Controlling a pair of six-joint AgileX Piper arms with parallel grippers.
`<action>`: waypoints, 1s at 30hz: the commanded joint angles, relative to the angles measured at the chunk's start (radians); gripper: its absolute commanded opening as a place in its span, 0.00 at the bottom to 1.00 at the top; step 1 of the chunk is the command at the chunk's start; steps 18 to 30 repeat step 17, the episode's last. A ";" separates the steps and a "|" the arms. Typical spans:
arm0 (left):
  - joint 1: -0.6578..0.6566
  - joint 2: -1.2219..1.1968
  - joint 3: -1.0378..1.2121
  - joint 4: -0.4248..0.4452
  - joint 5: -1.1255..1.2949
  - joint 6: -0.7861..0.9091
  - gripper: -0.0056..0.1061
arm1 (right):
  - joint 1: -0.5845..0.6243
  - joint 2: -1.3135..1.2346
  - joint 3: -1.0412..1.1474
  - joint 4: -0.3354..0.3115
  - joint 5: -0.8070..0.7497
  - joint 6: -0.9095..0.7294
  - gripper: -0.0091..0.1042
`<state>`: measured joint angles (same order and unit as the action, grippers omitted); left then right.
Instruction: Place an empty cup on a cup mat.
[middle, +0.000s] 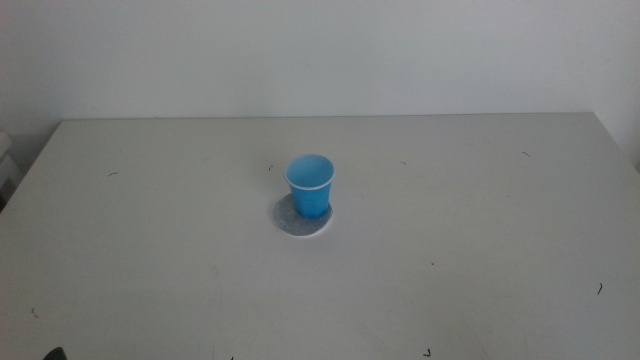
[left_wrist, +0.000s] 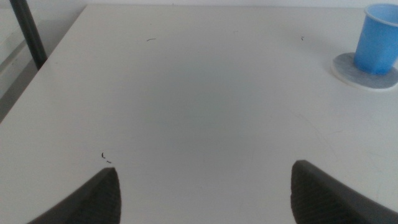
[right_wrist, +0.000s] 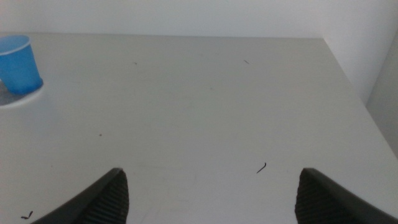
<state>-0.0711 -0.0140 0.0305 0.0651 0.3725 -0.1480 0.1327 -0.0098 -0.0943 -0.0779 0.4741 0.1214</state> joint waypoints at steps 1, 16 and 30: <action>0.001 -0.003 -0.006 0.000 -0.067 -0.011 0.99 | -0.005 -0.025 -0.002 -0.012 -0.079 -0.013 0.85; 0.001 -0.003 -0.006 0.000 -0.067 -0.011 0.99 | -0.005 -0.027 0.117 -0.002 -0.166 -0.012 0.85; 0.001 -0.003 -0.006 0.000 -0.067 -0.011 0.99 | -0.005 -0.027 0.117 -0.010 -0.163 -0.010 0.85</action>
